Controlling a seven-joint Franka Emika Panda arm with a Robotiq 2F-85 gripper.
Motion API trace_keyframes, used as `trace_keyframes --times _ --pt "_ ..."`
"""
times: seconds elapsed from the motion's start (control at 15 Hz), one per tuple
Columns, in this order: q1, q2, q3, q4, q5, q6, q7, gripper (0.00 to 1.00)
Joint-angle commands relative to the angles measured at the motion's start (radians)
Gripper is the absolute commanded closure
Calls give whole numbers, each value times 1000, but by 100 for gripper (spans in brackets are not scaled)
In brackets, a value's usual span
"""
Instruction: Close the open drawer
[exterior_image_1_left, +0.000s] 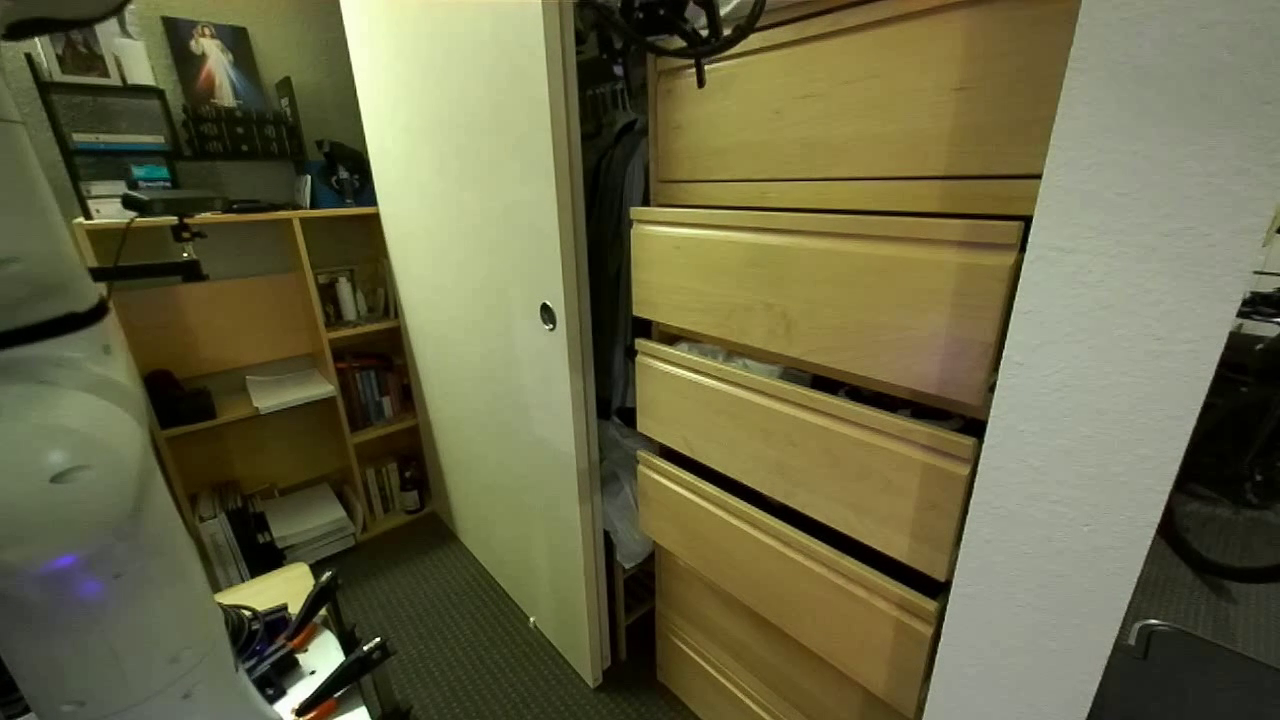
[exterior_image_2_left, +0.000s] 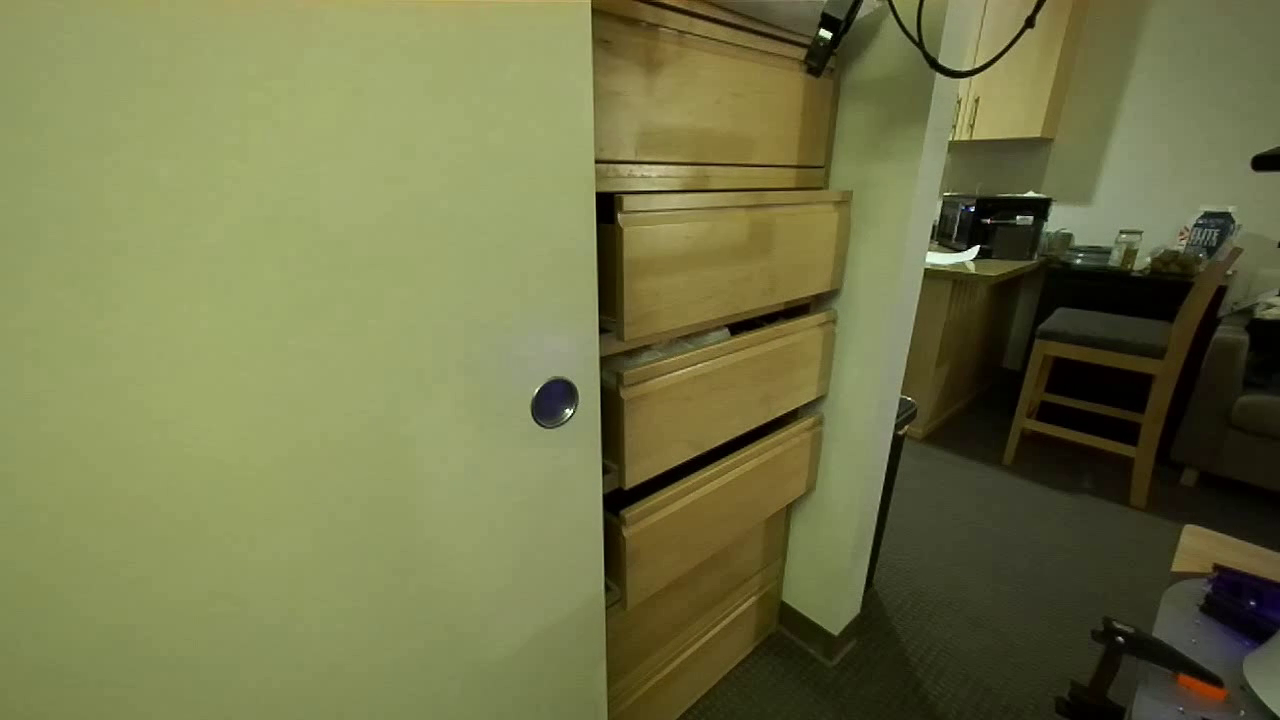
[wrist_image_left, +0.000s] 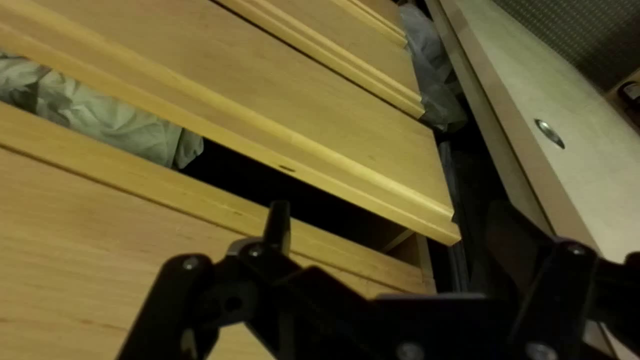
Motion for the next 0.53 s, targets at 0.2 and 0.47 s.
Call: trace_keyframes --times 0.2,0.47 --pt "36 -218 49 -401 -34 92 -21 0" --pt "61 -325 59 -617 -24 185 -9 0"
